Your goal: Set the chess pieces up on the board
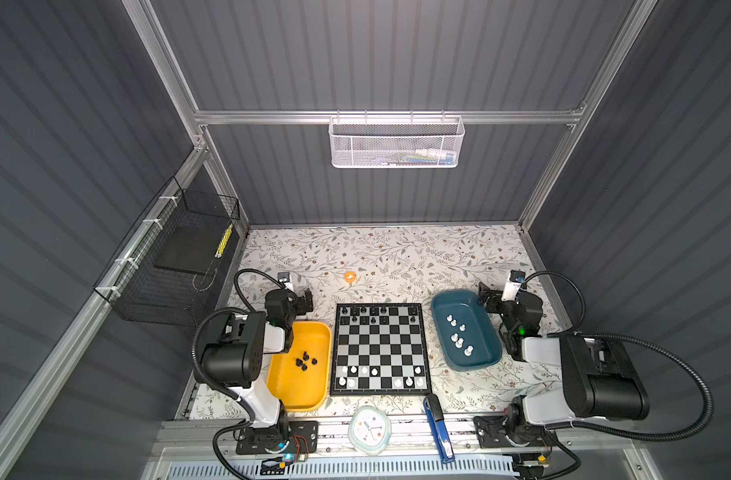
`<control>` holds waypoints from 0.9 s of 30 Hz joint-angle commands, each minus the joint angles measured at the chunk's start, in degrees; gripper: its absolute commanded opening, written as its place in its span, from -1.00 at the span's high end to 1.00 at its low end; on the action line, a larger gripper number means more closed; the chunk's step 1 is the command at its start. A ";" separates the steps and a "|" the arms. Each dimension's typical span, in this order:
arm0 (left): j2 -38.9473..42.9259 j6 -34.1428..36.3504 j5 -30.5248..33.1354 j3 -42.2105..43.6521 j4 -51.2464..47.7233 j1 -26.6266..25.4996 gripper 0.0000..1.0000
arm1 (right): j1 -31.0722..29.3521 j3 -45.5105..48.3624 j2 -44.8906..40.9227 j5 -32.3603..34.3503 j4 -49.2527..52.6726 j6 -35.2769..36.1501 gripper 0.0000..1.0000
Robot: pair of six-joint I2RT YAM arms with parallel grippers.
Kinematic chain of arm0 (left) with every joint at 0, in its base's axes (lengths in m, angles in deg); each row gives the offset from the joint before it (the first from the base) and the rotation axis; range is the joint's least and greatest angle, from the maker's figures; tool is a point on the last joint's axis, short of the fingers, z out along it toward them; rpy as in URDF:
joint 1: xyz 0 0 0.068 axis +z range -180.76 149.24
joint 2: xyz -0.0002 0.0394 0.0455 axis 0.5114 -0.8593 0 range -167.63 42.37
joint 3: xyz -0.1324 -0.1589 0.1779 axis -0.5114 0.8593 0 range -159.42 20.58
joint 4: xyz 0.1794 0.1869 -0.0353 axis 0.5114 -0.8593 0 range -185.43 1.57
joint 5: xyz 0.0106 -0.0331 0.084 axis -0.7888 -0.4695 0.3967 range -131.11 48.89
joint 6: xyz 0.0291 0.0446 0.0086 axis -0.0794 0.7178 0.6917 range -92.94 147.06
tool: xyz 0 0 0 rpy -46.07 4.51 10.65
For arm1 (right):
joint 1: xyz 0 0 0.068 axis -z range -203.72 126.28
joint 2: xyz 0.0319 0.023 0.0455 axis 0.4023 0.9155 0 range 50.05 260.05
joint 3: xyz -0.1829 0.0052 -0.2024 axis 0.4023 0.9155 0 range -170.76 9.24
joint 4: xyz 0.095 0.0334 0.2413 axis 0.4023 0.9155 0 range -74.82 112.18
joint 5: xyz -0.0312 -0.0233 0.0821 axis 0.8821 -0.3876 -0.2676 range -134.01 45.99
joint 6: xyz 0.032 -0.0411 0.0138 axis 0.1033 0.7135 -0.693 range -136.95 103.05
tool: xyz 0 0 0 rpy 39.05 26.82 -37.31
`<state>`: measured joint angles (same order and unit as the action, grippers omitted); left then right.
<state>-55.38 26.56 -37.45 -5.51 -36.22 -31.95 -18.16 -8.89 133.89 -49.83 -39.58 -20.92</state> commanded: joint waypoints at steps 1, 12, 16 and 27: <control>0.69 -0.07 2.18 -1.26 -1.45 -0.36 -0.99 | -0.21 -0.68 -0.35 0.05 -0.52 0.74 -0.98; 5.89 0.58 0.69 -4.86 -12.15 -0.32 -0.99 | -0.29 -1.11 -9.67 2.19 7.58 0.10 -0.98; 8.39 1.43 -0.47 -7.97 -19.03 -0.34 -0.99 | -0.45 -1.83 -14.62 3.62 12.91 -0.63 -0.98; 13.69 8.73 1.07 -17.53 -41.39 -0.30 -0.99 | -4.80 -16.30 -27.23 9.35 50.31 -7.71 -0.98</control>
<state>-44.54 31.48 -36.94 -20.31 -68.00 -31.95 -21.85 -19.38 108.88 -43.62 -5.85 -23.89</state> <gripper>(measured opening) 0.995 0.989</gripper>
